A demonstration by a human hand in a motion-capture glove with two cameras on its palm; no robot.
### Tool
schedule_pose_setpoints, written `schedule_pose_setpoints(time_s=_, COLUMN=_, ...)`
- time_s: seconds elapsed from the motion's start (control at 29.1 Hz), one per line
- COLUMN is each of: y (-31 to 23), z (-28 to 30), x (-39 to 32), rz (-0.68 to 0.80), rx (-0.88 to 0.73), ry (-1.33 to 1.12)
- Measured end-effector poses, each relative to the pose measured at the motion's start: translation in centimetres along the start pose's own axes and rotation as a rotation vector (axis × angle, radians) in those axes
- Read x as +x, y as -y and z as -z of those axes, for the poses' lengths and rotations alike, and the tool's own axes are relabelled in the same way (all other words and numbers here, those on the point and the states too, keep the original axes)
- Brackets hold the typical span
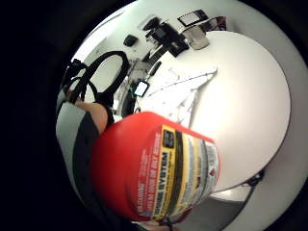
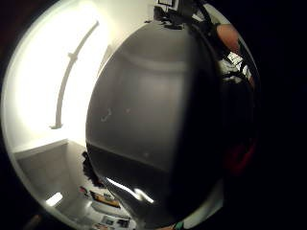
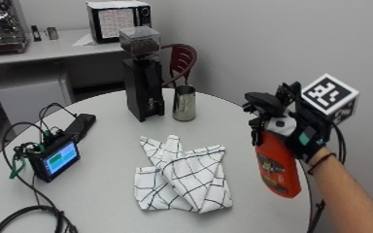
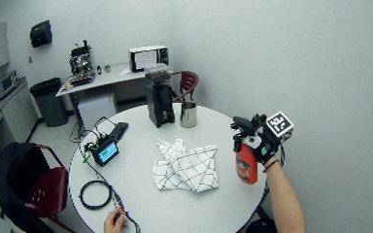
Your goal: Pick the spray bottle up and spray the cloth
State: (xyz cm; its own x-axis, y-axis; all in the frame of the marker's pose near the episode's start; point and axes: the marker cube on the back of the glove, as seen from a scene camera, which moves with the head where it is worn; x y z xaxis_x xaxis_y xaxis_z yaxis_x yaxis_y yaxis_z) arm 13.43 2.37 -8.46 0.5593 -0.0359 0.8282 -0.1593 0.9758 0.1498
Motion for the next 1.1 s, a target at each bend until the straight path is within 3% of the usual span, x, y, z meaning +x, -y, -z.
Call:
schedule_pose_setpoints(time_s=0.21, y=2.2, z=-1.3, x=-6.1, rz=-0.012, rx=-0.13, ry=-0.139)
schedule_pose_setpoints(time_s=0.51, y=2.5, z=-7.3, x=1.2, rz=-0.153, rx=-0.268, ry=-0.115)
schedule_pose_setpoints(time_s=0.89, y=3.3, z=-3.4, x=-4.6, rz=-0.07, rx=-0.194, ry=-0.161)
schedule_pose_setpoints(time_s=1.1, y=2.7, z=-5.7, x=0.1, rz=-0.146, rx=-0.237, ry=-0.133)
